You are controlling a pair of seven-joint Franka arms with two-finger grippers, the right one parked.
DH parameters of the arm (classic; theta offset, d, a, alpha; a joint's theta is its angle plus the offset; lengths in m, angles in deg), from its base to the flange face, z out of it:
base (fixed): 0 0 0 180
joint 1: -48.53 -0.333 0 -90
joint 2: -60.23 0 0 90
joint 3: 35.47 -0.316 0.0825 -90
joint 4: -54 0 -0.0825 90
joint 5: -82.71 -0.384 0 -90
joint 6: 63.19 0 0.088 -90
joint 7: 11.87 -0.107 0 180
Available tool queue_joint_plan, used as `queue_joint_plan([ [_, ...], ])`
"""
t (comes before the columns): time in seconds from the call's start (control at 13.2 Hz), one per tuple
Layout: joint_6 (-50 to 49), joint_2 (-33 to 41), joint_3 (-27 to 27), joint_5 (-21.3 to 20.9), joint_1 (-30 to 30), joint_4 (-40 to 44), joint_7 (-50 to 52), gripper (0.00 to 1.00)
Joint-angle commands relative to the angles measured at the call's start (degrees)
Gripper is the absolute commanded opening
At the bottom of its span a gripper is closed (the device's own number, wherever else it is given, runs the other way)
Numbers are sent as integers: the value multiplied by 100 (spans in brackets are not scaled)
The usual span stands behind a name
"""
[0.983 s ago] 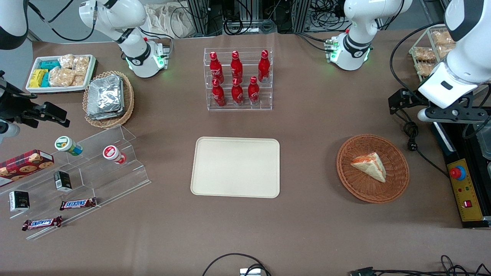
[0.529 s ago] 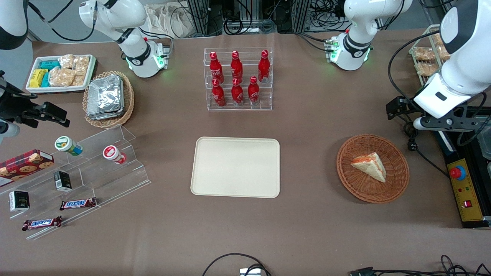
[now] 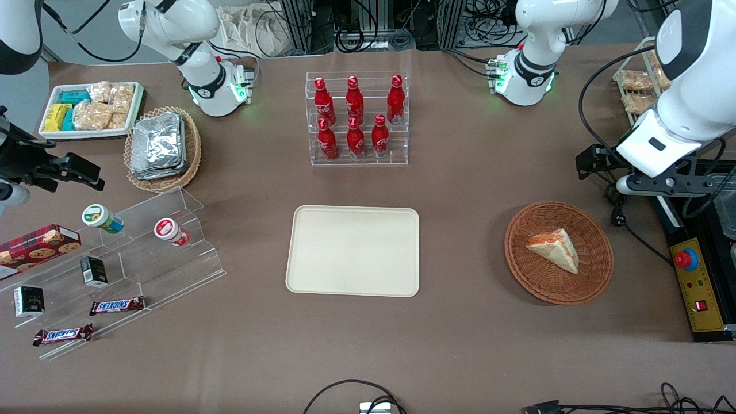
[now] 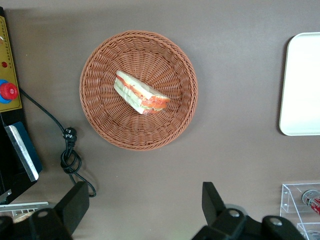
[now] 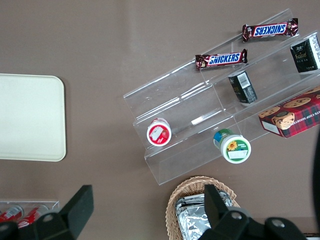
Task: Place sandwich from basket to tray
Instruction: 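Move the open left gripper over the sandwich in the wicker basket, then lower the left gripper and close it on the sandwich wedge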
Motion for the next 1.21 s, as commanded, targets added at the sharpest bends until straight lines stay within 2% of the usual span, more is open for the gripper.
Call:
queue_joint_plan([
  [0.0,20,43,56,-96,51,47,348,100],
  [0.3,20,60,565,-34,42,108,786,100],
  [0.61,12,25,541,272,-36,83,920,100],
  [0.76,116,-45,331,247,-46,-145,1103,100],
  [0.91,851,-124,119,221,-46,-644,1559,100],
  [1.13,2083,-588,83,80,-19,-1288,3103,100],
])
